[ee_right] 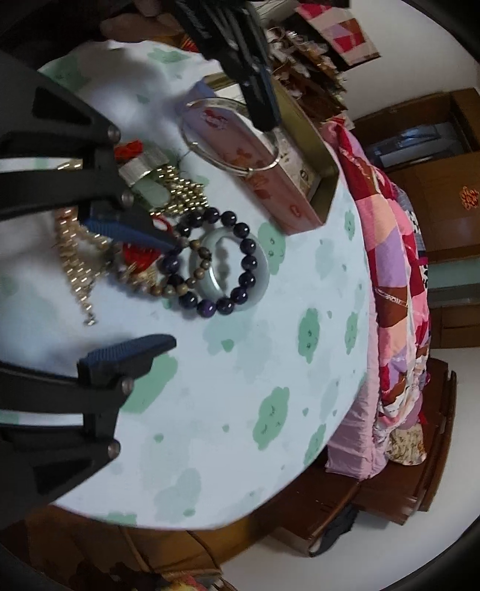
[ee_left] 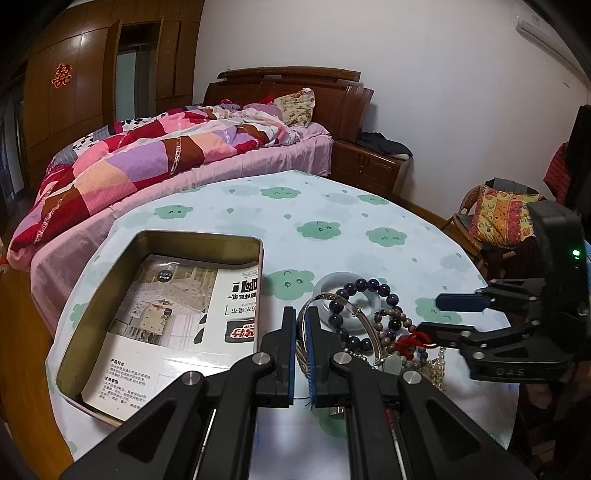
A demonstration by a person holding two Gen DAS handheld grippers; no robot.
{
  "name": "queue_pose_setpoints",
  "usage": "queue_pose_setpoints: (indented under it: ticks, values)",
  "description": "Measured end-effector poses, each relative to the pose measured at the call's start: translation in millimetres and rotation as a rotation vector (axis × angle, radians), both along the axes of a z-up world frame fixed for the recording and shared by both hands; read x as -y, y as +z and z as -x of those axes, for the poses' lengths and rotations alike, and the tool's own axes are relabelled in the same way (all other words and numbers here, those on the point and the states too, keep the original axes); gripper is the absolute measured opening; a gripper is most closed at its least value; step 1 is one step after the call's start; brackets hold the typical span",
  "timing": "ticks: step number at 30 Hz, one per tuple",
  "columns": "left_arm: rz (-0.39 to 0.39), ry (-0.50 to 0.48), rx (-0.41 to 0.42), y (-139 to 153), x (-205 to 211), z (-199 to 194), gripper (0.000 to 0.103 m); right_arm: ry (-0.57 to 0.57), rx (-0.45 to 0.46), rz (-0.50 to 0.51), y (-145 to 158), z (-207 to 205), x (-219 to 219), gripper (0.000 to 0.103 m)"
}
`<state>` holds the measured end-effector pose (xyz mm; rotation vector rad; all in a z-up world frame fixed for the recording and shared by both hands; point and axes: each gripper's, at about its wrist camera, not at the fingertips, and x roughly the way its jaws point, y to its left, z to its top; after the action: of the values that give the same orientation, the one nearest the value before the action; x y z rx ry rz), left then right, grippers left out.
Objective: Organize jewelry
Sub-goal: 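Drop the silver bangle into the tin with the left tool while the right tool drops the bracelet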
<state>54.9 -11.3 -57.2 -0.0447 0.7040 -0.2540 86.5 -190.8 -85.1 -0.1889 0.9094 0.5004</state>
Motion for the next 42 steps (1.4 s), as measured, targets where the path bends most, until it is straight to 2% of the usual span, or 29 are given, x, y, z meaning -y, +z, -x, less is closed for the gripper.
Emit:
queue_pose_setpoints:
  ticks: [6, 9, 12, 13, 14, 16, 19, 23, 24, 27, 28, 33, 37, 42]
  values:
    - [-0.004, -0.002, 0.002, 1, -1, 1, 0.004, 0.002, -0.01, -0.008, 4, -3, -2, 0.051]
    - [0.001, 0.006, 0.003, 1, -3, 1, 0.004, 0.001, 0.021, 0.047, 12, 4, 1, 0.051]
    - [0.003, 0.004, 0.001, 1, -2, 1, 0.004, -0.007, 0.022, -0.012, 23, 8, 10, 0.051]
    - [0.002, 0.001, 0.001, 1, -1, 1, 0.004, -0.008, 0.03, -0.004, 23, 7, 9, 0.051]
    - [0.001, -0.003, 0.003, 2, 0, 1, 0.004, -0.013, 0.046, 0.019, 22, 6, 6, 0.049]
    - [-0.001, -0.004, 0.006, 2, 0, 2, 0.004, -0.028, 0.068, 0.048, 16, -1, 2, 0.04]
    - [-0.005, 0.003, 0.0, 0, -1, -1, 0.004, -0.036, 0.032, 0.051, 0, -16, -3, 0.037]
    - [-0.005, 0.007, -0.011, -4, -2, -6, 0.004, 0.006, 0.015, 0.064, -10, -18, -14, 0.036]
    - [-0.005, 0.005, -0.011, -4, -2, -6, 0.004, 0.015, 0.012, 0.076, -14, -19, -18, 0.035]
    - [-0.008, -0.002, -0.006, -2, 0, -4, 0.004, 0.029, 0.02, 0.092, -18, -17, -21, 0.011]
    - [-0.008, -0.002, -0.004, -1, -1, -4, 0.004, 0.029, 0.023, 0.088, -17, -16, -20, 0.009]
    - [-0.005, 0.004, 0.011, 7, -5, -1, 0.004, 0.026, 0.075, 0.039, 5, -5, -14, 0.008]
    - [-0.014, 0.013, 0.04, 18, -13, -2, 0.004, 0.024, 0.151, 0.013, 37, 5, -14, 0.008]
    - [-0.036, 0.04, 0.056, 29, -30, -12, 0.004, 0.041, 0.193, -0.023, 61, 0, -26, 0.008]
